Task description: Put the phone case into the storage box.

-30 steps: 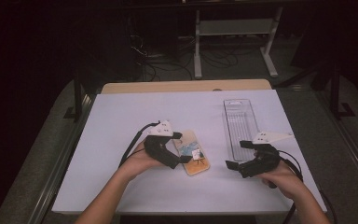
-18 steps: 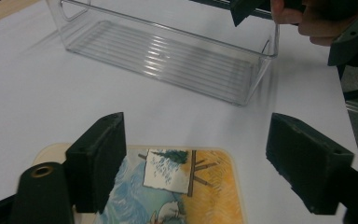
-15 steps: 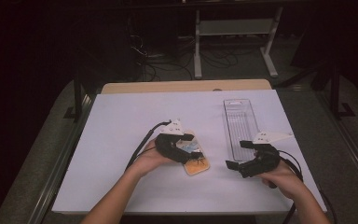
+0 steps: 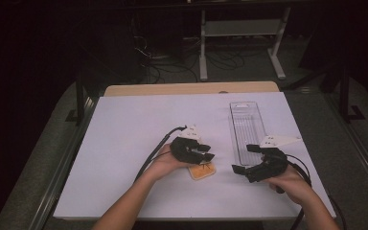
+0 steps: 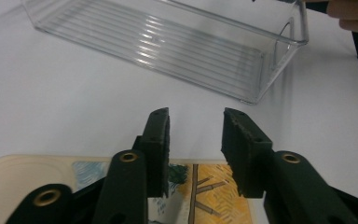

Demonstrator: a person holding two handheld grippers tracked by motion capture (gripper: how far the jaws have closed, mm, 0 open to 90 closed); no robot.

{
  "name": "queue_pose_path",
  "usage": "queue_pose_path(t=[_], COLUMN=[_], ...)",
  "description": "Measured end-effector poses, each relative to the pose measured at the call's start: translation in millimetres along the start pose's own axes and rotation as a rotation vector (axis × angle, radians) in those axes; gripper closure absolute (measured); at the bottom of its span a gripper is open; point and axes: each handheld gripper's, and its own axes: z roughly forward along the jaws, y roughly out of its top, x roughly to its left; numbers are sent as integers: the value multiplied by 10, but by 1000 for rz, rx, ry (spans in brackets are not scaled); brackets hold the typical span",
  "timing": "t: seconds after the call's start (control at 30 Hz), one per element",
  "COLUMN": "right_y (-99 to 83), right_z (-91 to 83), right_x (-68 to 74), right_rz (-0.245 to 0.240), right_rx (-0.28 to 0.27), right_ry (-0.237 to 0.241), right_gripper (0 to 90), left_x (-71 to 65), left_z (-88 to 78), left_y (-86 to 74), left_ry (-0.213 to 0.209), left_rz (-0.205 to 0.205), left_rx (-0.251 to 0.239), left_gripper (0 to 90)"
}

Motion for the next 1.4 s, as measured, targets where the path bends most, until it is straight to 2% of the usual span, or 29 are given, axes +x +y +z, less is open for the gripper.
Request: queue_pose_path(t=[0.1,0.3,0.33,0.5,0.57,0.7,0.87,1.2,1.3,1.4], right_y=[0,0,0,0,0,0,0,-1,-1,-2], right_z=[-1,-2,-1,0,-1,0,0,0,1,0], right_x=[1,-1,-1,2,2,2,3,-1,-1,-1], right_rz=[5,5,5,3,4,6,4,-1,-2,0], right_rx=[-1,-2,-2,-1,0,0,0,0,0,1], right_ry=[-1,1,0,0,-1,-1,-1,0,0,0], right_gripper=[4,4,4,4,4,4,4,4,4,4], left_x=[-13,-54,-54,-83,-103,-135,-159,-186,-199,-214], left_z=[92,215,234,298,323,381,425,421,395,360], left_y=[5,16,20,24,24,28,16,20,16,4], left_ry=[-9,-25,-26,-31,-36,-32,-31,-34,-28,-23], left_rz=[-3,-26,-12,2,5,22,21,28,47,49], left_rx=[26,38,43,74,84,140,192,213,230,243], left_gripper=[680,800,820,893,895,897,898,899,899,899])
